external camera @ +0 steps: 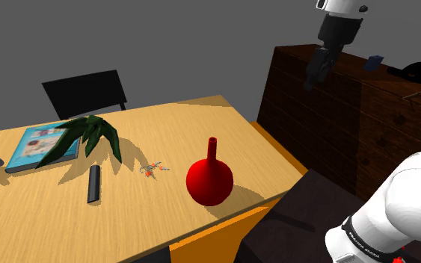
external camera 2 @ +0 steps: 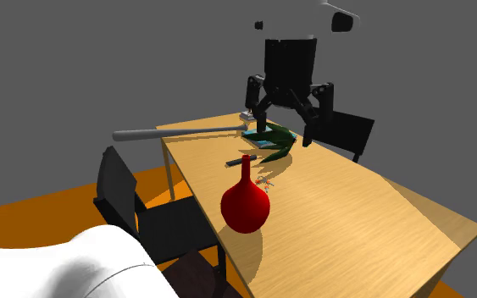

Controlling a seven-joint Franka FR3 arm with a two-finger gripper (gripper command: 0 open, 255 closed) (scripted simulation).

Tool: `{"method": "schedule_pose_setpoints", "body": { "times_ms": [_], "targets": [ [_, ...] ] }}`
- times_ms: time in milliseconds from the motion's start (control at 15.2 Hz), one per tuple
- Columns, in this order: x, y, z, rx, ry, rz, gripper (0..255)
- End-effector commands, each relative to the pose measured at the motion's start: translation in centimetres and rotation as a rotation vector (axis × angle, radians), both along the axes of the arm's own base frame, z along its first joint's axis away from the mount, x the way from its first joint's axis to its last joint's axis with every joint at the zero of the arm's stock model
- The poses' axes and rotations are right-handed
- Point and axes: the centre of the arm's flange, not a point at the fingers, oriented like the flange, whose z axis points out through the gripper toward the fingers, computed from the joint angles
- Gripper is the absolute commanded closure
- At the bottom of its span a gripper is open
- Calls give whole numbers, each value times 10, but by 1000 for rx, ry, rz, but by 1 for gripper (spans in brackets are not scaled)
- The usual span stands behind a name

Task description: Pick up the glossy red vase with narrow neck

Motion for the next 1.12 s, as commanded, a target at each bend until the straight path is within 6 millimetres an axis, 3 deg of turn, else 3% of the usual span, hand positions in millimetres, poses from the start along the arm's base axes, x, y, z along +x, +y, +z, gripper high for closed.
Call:
{"method": "schedule_pose_setpoints", "body": {
  "times_ms": [0, 1056],
  "targets": [
    [0, 0, 0, 0, 0, 0, 0],
    [103, 153, -106, -5, 16, -46, 0]
  ]
}}
